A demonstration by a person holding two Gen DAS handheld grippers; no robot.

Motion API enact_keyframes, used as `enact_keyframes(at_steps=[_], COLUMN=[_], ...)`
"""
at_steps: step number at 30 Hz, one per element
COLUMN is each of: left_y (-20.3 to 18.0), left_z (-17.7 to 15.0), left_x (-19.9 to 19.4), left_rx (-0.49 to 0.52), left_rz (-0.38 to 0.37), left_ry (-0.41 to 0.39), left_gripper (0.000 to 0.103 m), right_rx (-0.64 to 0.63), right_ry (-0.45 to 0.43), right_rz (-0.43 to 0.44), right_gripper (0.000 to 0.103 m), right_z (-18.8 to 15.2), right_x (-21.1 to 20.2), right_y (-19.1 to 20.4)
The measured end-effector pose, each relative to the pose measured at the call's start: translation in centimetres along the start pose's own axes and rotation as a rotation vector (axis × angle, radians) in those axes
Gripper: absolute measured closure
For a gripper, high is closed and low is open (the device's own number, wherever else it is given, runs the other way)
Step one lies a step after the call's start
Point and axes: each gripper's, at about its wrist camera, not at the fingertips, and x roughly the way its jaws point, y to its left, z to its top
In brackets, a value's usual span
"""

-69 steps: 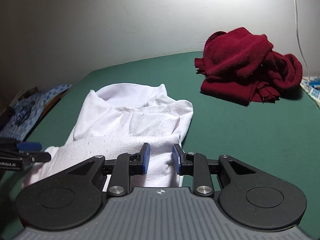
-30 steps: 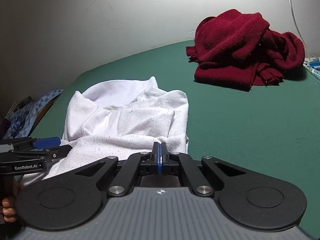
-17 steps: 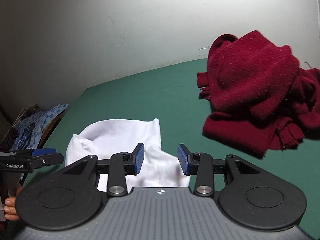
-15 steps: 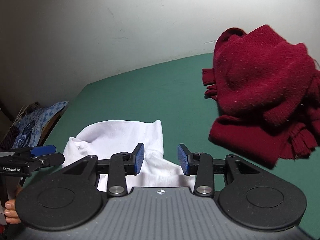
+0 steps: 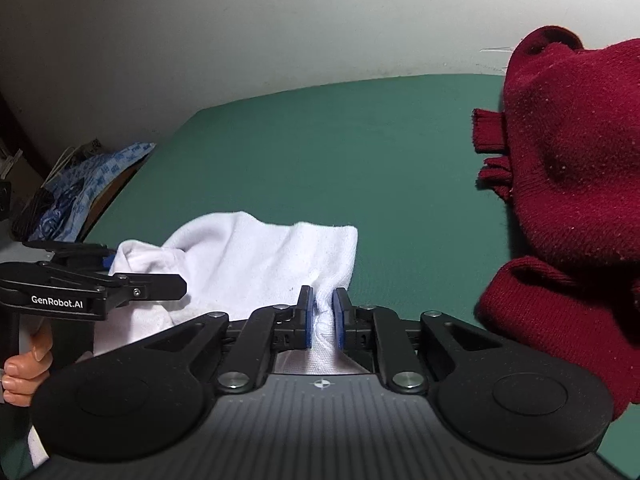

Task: Fold clothes
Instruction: 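Grasp the folded shirt with the right gripper while the left gripper grasps it and lifts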

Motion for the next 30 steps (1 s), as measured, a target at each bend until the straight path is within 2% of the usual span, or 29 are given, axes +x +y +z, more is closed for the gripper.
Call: enact_keyframes(at_steps=[2,5,8,10,12,16,20,22,23,24,25,26,27,29,30], left_y=[0.3,-0.4,-1.7,-2.6,-3.1,-1.9,-0.4,-0.3,-0.5,-0.7,-1.1,-1.4,-1.8,-1.9,-1.9], left_z=[0.3,0.5,0.4,0.3,-0.1,-0.7,-1.1,-1.0,-0.9,-0.7,-0.7,-0.7,-0.7,-0.8,-0.9], left_x=[-1.5,-4.1,-6.3,-7.2,-6.6,-3.6,-0.6,0.3,0.6,1.0,1.2,1.3,1.5,1.4,1.3], left_rx=[-0.024,0.032,0.101,0.152,0.187,0.144,0.01,-0.023,-0.025,-0.027,-0.006,0.017,0.039,0.064,0.075], left_rz=[-0.049,-0.086,-0.098,-0.085,-0.012,0.023,-0.001,-0.003,0.006,0.014,0.039,0.056,0.071,0.078,0.082], left_ry=[-0.04,-0.111,-0.151,-0.166,-0.144,-0.011,0.091,0.097,0.095,0.093,0.087,0.083,0.079,0.076,0.071], left_gripper=[0.076,0.078,0.078,0.073,0.046,0.037,0.025,0.024,0.027,0.037,0.042,0.055,0.073,0.081,0.088], right_rx=[0.045,0.06,0.048,0.036,0.03,0.019,0.034,0.063,0.077,0.092,0.106,0.12,0.134,0.174,0.196], right_ry=[-0.045,-0.098,-0.129,-0.139,-0.128,-0.108,-0.094,-0.083,-0.077,-0.072,-0.066,-0.06,-0.051,-0.019,-0.005], right_rz=[0.041,0.078,0.104,0.108,0.066,-0.019,-0.073,-0.054,-0.044,-0.034,-0.025,-0.015,-0.008,0.013,0.025], right_gripper=[0.092,0.092,0.092,0.092,0.092,0.091,0.084,0.06,0.058,0.056,0.054,0.054,0.054,0.054,0.059], right_z=[0.1,0.2,-0.1,-0.4,-0.8,-1.5,-2.3,-2.1,-2.0,-2.0,-1.9,-1.8,-1.7,-1.3,-1.2], right_x=[-1.5,-4.1,-6.2,-7.0,-6.4,-5.1,-4.0,-3.6,-3.4,-3.1,-2.9,-2.7,-2.2,-0.7,0.0], right_y=[-0.3,0.1,0.9,1.3,1.4,1.4,1.0,0.6,0.4,0.2,0.0,-0.2,-0.4,-0.8,-1.0])
